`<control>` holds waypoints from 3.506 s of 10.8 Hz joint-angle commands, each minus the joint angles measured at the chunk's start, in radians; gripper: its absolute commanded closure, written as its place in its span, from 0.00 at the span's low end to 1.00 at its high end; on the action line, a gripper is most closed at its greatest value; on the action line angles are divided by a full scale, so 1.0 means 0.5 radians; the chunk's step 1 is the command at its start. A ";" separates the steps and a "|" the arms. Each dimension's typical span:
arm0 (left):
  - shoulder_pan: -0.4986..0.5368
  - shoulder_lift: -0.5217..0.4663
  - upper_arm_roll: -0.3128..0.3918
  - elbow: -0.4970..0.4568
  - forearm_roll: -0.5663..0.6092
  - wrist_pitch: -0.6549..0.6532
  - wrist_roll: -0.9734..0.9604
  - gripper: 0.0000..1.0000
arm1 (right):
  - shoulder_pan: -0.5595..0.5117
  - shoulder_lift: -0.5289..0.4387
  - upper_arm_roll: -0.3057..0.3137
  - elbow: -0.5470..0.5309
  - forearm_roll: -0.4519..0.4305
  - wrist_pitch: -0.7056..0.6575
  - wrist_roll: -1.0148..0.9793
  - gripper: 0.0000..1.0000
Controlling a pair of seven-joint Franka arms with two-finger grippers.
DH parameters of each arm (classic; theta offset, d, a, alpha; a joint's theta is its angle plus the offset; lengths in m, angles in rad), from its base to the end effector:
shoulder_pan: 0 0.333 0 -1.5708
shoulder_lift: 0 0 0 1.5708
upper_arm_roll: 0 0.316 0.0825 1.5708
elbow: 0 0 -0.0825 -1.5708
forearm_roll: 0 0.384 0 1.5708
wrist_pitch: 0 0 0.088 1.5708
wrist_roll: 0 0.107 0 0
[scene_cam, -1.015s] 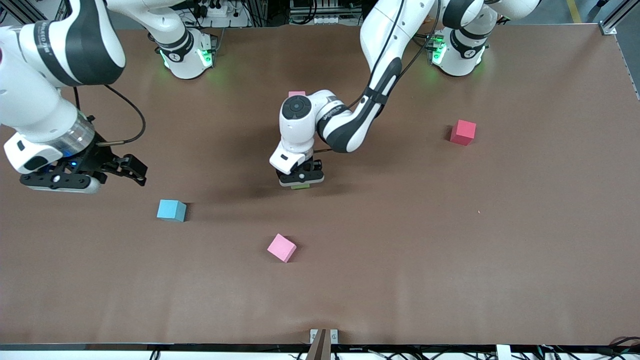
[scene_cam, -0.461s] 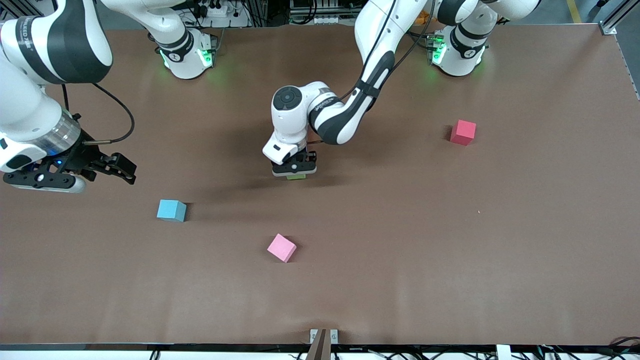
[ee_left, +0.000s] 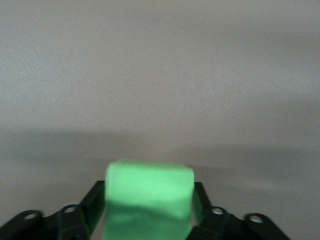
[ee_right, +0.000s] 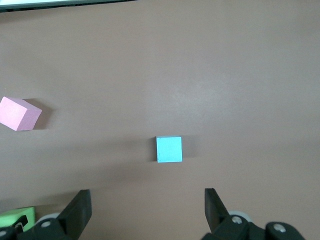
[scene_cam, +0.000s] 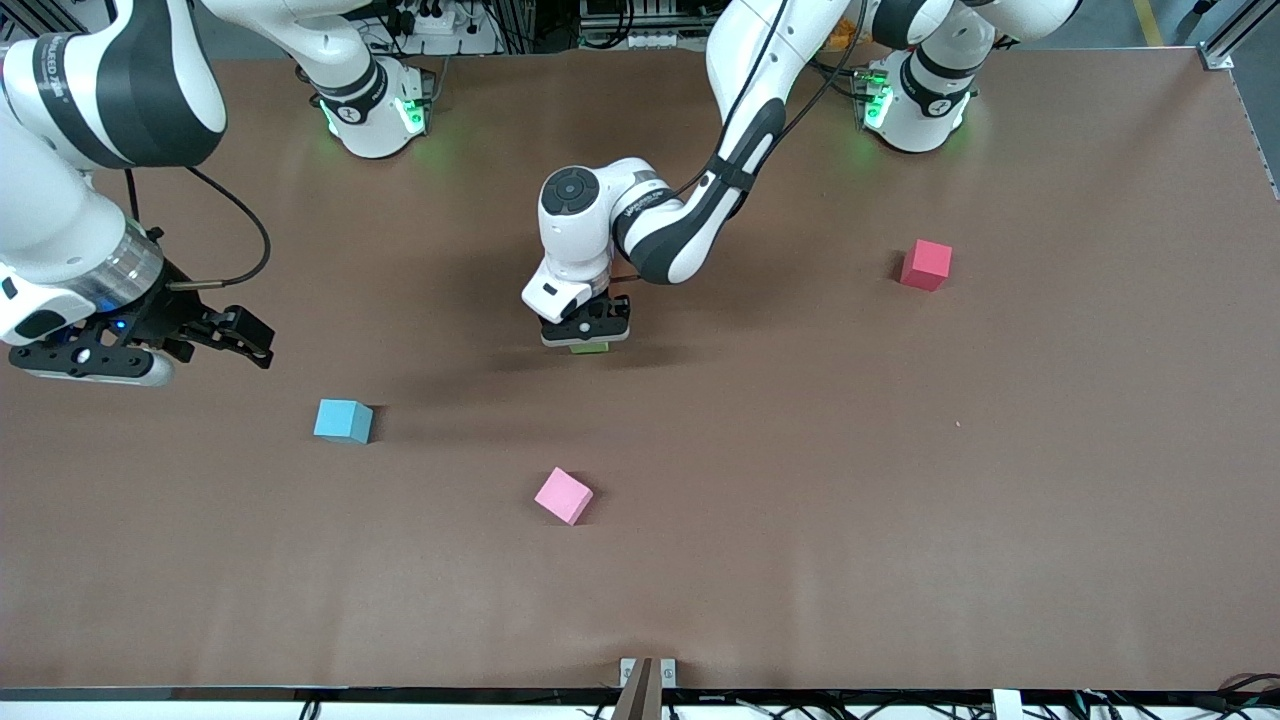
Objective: Arrange blocks into number 1
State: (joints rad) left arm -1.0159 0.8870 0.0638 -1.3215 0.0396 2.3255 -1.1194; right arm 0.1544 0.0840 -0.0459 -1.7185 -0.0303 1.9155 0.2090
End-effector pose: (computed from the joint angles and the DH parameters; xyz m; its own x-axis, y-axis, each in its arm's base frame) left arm 0.4288 -0.6212 0.2113 0.9852 0.1186 0.1236 0.1107 -0.9915 0.0688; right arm 0.5975 0.0638 0.5368 0.9890 -0.0902 0.1171 -0.0919 -0.9957 0.0092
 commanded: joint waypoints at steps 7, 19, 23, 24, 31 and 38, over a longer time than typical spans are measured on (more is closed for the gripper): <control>0.004 -0.154 0.102 -0.035 -0.021 -0.199 -0.053 0.00 | -0.039 0.013 0.036 0.071 -0.019 -0.039 -0.007 0.00; 1.007 -0.982 0.173 -0.325 -0.101 -0.914 0.311 0.00 | -0.128 -0.008 0.012 0.507 0.128 -0.729 -0.228 0.00; 1.188 -1.650 0.173 -1.070 -0.098 -0.917 0.909 0.00 | -0.149 -0.054 0.006 0.516 0.094 -0.791 -0.225 0.00; 1.212 -1.809 0.176 -1.245 -0.098 -0.905 0.965 0.00 | -0.158 -0.055 -0.015 0.547 0.100 -0.794 -0.225 0.00; 1.847 -1.915 -0.146 -1.073 -0.098 -1.100 1.669 0.00 | -0.143 -0.048 -0.022 0.581 0.107 -0.877 -0.225 0.00; 1.805 -1.848 -0.069 -0.459 -0.092 -1.545 1.922 0.00 | -0.152 -0.048 -0.043 0.584 0.125 -0.874 -0.197 0.00</control>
State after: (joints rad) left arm -0.1137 -0.0640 0.0265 -1.6283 0.0042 1.6187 -0.2032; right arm 0.0929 0.0647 -0.0697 -1.4403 0.0179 1.4946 0.1075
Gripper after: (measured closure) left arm 0.000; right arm 0.000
